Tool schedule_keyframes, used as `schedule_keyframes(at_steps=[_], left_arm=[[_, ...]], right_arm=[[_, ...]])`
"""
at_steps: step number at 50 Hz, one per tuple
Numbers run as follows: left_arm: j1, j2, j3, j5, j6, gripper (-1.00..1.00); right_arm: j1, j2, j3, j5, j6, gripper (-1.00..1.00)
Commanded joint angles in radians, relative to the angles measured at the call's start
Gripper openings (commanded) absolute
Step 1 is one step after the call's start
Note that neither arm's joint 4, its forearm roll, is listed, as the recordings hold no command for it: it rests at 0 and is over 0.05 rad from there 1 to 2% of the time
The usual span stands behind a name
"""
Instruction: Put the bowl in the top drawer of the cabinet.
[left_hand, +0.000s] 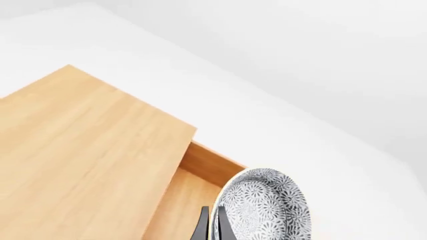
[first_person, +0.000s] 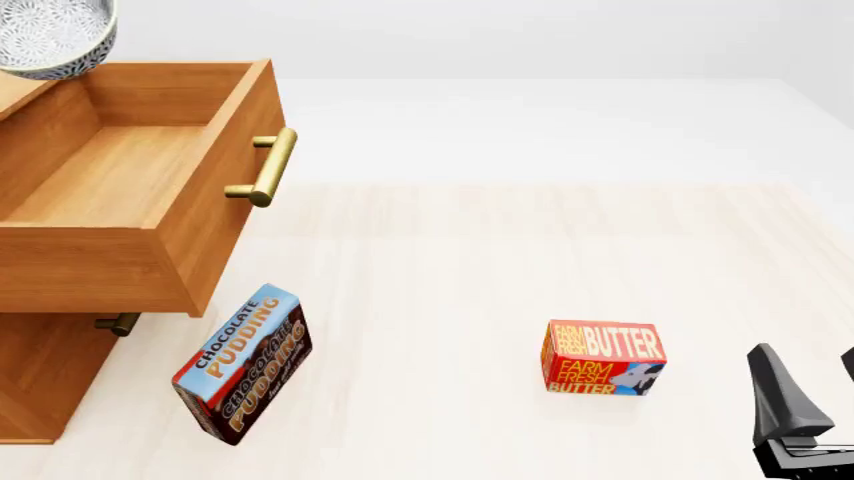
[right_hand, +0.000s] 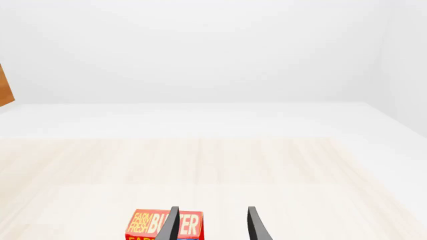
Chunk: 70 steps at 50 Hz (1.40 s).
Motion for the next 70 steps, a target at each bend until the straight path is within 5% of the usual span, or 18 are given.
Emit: schedule_keyframes(at_steps=[1,70], left_arm=[[0.02,0.007,0.008,-0.011,0.023,-1.0],[-0.006,0.098,0.133,-0.11,0.075,-1.0]], right_arm=[[0.0,0.0,0.0,0.0,0.0,1.0],[0.0,0.0,0.0,0.0,0.0,1.0]])
